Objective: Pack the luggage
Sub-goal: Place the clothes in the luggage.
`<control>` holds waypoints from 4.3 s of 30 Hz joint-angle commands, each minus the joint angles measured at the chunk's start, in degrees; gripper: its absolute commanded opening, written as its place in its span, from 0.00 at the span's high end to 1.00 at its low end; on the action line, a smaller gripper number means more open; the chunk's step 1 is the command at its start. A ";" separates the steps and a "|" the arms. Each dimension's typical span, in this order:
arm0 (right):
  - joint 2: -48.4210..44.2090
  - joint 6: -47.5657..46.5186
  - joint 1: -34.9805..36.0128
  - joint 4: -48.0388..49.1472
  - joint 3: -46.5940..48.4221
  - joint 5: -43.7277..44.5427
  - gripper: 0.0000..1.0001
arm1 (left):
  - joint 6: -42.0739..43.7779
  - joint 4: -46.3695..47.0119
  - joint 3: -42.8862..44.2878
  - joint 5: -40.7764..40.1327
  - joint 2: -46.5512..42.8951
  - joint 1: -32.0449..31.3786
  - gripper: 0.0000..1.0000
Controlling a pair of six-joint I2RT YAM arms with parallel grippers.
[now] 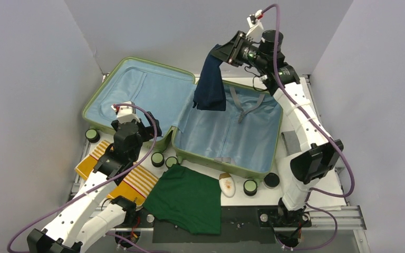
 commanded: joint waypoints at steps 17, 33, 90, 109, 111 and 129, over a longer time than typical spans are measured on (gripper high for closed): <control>-1.37 -5.78 -4.10 4.47 -17.87 -4.64 1.00 | 0.22 1.31 0.06 0.82 1.24 0.67 0.05; 1.22 -2.95 -1.79 6.37 -14.98 -8.77 1.00 | 0.29 1.41 0.09 1.04 1.57 1.16 0.05; -2.32 -11.65 -14.80 0.62 -43.89 18.34 0.12 | 0.03 1.87 0.17 3.64 2.80 1.24 0.05; -5.05 -8.44 -10.02 2.13 -42.90 11.68 1.00 | -0.05 1.99 0.18 4.02 3.19 1.38 0.05; -5.80 -8.40 -9.69 0.51 -40.58 12.10 1.00 | -0.05 2.01 0.19 4.14 3.21 1.56 0.05; -2.40 -9.96 -16.30 -4.62 -42.96 19.15 0.43 | -0.13 1.85 0.19 4.59 3.25 1.69 0.05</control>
